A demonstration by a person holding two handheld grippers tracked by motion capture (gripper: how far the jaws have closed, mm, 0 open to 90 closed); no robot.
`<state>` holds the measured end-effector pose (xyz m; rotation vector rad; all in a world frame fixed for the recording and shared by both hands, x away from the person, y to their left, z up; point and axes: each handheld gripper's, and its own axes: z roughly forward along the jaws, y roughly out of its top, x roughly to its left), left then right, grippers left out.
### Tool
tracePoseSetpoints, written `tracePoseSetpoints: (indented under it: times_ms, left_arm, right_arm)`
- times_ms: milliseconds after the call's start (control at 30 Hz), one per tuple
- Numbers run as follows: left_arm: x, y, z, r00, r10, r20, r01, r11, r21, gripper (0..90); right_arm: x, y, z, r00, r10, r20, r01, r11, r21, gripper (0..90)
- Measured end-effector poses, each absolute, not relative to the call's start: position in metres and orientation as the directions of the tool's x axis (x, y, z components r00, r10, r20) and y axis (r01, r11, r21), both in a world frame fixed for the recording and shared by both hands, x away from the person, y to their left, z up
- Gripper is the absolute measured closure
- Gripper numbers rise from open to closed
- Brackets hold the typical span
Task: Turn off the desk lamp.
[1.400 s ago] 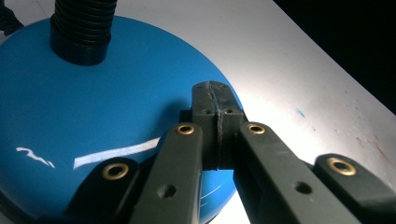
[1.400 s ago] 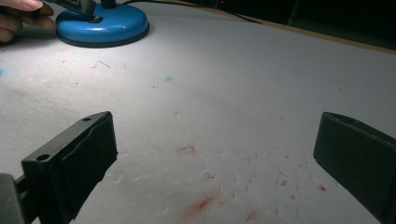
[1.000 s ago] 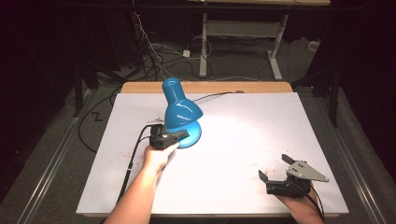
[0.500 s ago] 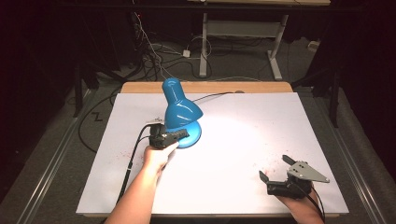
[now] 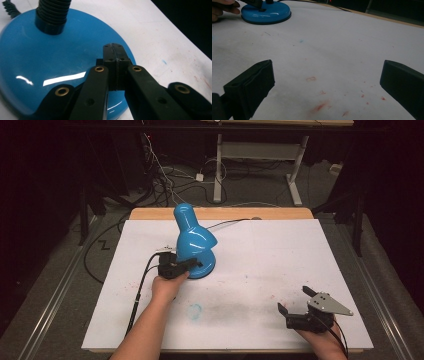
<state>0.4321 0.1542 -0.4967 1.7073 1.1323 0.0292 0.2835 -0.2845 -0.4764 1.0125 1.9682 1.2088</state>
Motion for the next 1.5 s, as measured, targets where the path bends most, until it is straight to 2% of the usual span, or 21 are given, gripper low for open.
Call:
tracePoseSetpoints:
  times_ms: [333, 900, 1200, 1400, 1500]
  left_arm:
    - [0.414, 0.173, -0.485, 0.566, 0.726, -0.391, 0.625, -0.068, 0.778, 88.2]
    - [0.349, 0.204, -0.483, 0.574, 0.797, -0.187, 0.58, -0.235, 0.78, 88.1]
    - [0.302, 0.214, -0.486, 0.591, 0.794, -0.143, 0.541, -0.258, 0.801, 88.0]
    - [0.301, 0.212, -0.488, 0.609, 0.784, -0.123, 0.526, -0.282, 0.802, 87.6]
    - [0.302, 0.216, -0.49, 0.61, 0.778, -0.148, 0.528, -0.26, 0.809, 72.3]
  right_arm:
    - [0.284, -0.287, -0.476, -0.51, 0.855, -0.098, 0.297, 0.282, 0.912, 0.4]
    - [0.283, -0.285, -0.474, -0.509, 0.854, -0.102, 0.289, 0.282, 0.915, 0.4]
    - [0.282, -0.286, -0.475, -0.506, 0.857, -0.101, 0.29, 0.28, 0.915, 0.4]
    - [0.283, -0.283, -0.476, -0.505, 0.857, -0.105, 0.295, 0.285, 0.912, 0.4]
    - [0.284, -0.281, -0.476, -0.506, 0.856, -0.108, 0.295, 0.289, 0.911, 0.4]
